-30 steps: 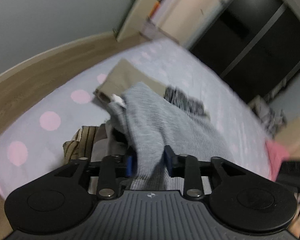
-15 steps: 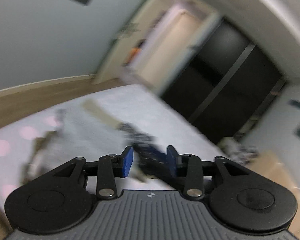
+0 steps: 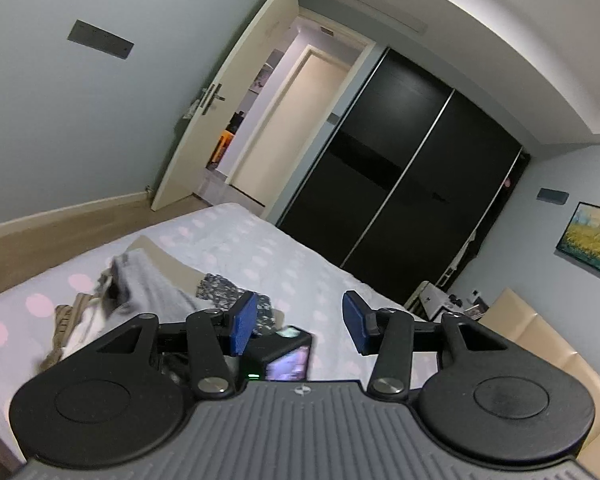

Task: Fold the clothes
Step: 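Lower the shirt onto the clothes pile and open both grippers, then pull both grippers back from the placed shirt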

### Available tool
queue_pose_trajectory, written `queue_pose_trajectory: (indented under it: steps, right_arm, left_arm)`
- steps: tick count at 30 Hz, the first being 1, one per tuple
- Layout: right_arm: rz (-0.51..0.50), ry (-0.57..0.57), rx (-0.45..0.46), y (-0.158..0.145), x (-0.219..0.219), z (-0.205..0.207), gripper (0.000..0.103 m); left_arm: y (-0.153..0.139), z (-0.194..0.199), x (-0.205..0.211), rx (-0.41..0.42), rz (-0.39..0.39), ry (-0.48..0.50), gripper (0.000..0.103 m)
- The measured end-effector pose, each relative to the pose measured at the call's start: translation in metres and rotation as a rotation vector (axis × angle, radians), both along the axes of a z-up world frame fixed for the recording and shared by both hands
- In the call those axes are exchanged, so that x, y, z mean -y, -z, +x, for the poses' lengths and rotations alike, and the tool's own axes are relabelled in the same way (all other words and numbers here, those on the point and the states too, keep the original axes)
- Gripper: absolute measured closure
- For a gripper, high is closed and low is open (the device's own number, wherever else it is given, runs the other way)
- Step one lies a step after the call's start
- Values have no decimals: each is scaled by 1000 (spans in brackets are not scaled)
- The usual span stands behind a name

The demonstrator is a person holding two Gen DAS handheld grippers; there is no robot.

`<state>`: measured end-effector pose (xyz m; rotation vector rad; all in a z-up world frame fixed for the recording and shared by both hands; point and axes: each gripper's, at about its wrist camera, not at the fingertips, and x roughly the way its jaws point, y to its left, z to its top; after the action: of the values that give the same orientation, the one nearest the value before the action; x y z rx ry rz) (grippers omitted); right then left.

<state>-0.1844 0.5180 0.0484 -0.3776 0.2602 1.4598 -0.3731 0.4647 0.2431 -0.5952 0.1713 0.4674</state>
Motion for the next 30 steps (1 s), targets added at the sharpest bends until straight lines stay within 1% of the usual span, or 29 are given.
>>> queue_pose_trajectory:
  steps: [2,4,6,9,12,13,15,16,17,18,20,21,22,24,26,27,29,30]
  right_arm:
    - [30,-13,-63,-3,2,10,51]
    - [43,-26,-87,-5,3,9,51]
    - [41,-34,-71,-6,0,6,48]
    - [23,-25,-9,-2,-4,-8,47]
    - [26,-17,3,2,-3,-13,46]
    - [30,-16,1,2,-3,-13,46]
    - [38,-15,-1,3,-3,-13,45]
    - [42,-14,-3,4,-3,-14,45]
    - [44,-14,-8,4,-2,-13,45]
    - [48,-14,-16,4,-1,-12,45]
    - [55,-14,-32,3,1,-10,43]
    - [59,-13,-40,3,2,-8,43]
    - [61,-15,-40,3,3,-8,43]
    - [63,-19,-37,4,4,-9,43]
    - [64,-24,-34,6,5,-10,43]
    - [65,-25,-34,6,5,-10,43]
    - [66,-24,-36,7,5,-9,43]
    - [66,-24,-37,7,5,-9,43]
  left_arm:
    - [1,-1,2,1,4,12,58]
    - [3,-1,1,6,1,22,58]
    - [4,-2,0,7,-1,22,58]
    - [3,-1,1,10,1,16,58]
    - [4,-2,-3,29,46,-8,57]
    - [7,0,-9,41,71,-15,54]
    - [19,4,-26,85,131,-27,48]
    - [31,9,-41,113,169,-31,43]
    - [44,15,-59,115,181,-40,41]
    - [57,22,-75,92,163,-59,41]
    - [84,35,-108,53,100,-92,48]
    - [97,42,-121,52,80,-83,50]
    - [108,48,-128,38,75,-80,54]
    - [123,63,-132,-20,96,-71,55]
    - [133,77,-125,-69,174,-40,55]
    - [137,82,-125,-90,192,-28,55]
    - [148,92,-132,-133,151,-24,55]
    - [153,96,-137,-152,130,-26,57]
